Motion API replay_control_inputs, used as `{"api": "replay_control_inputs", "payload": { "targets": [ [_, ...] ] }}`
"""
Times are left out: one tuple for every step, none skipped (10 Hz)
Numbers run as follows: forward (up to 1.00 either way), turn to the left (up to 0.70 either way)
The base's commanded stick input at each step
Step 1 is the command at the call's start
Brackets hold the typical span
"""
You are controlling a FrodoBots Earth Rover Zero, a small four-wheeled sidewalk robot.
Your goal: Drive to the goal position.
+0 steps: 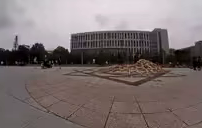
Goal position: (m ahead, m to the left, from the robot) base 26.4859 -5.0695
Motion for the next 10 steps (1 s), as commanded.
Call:
{"api": "replay_control_inputs", "payload": {
  "targets": [
    [0.55,0.01],
    [0.55,0.01],
    [0.55,0.01],
    [0.55,0.01],
    [0.55,0.01],
    [0.55,0.01],
    [0.55,0.01],
    [0.55,0.01],
    [0.55,0.01],
    [0.55,0.01]
  ]
}}
